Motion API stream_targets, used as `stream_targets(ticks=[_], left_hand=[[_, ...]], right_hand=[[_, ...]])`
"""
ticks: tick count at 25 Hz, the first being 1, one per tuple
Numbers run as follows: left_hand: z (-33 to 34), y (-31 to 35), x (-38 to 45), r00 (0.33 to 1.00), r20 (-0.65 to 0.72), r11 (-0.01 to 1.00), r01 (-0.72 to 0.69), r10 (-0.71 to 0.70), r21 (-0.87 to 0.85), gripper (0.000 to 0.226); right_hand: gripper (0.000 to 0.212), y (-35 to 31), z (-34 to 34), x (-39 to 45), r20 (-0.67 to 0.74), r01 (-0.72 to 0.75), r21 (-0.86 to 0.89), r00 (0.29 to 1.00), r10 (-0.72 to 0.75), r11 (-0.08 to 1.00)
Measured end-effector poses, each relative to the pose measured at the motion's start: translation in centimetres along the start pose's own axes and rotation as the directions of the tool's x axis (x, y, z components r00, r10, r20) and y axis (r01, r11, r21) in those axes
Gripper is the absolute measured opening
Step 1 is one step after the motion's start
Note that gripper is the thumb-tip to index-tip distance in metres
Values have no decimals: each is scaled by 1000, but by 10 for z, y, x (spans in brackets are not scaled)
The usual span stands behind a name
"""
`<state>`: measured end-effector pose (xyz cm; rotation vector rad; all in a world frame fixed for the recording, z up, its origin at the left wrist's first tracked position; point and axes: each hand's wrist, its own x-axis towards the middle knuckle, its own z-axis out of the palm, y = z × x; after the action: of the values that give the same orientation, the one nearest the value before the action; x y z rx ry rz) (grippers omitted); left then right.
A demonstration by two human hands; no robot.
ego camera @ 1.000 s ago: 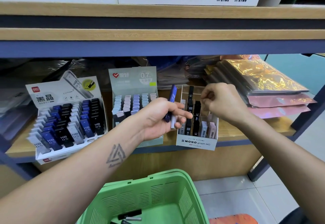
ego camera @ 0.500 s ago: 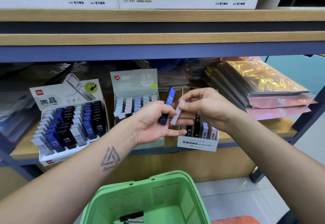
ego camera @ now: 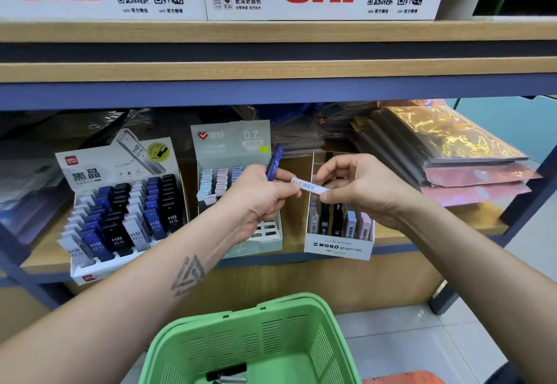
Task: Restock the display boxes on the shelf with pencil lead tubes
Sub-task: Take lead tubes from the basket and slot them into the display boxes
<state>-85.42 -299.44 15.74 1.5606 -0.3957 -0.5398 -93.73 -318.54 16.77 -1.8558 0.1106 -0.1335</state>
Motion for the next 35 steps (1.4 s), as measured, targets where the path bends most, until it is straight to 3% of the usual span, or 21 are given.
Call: stream_targets(ticks=[4, 8, 12, 16, 22, 27, 31, 35], left_hand=[[5, -1, 4, 996, -59, 997, -60, 64, 57, 15], [15, -1, 9, 996, -28, 994, -78, 80, 79, 17], [20, -2, 10, 999, 14, 999, -32, 31, 21, 13], [25, -6, 7, 996, 79, 998, 29, -32, 49, 11], [32, -8, 6, 995, 89, 995, 42, -50, 91, 19], [33, -10, 7, 999, 39, 997, 19, -22, 78, 18], [28, -3, 8, 996, 61, 998, 63, -62, -26, 15], [21, 2, 11, 997, 52, 982, 64, -56, -176, 26]], right_hand=[[27, -4, -1, -2, 31, 39, -79, 999, -37, 996], [23, -8, -2, -2, 37, 85, -224, 996, -78, 971], [38, -4, -16, -4, -16, 65, -142, 998, -68, 988], [31, 1, -20, -6, -133, 83, -30, 987, -86, 996], [31, 3, -24, -7, -147, 98, -45, 984, -104, 994], [34, 1, -18, -7, -69, 113, -31, 991, -115, 993], [22, 3, -15, -6, -29, 150, -142, 987, -156, 978], [20, 0, -11, -7, 57, 218, -311, 976, -211, 925]])
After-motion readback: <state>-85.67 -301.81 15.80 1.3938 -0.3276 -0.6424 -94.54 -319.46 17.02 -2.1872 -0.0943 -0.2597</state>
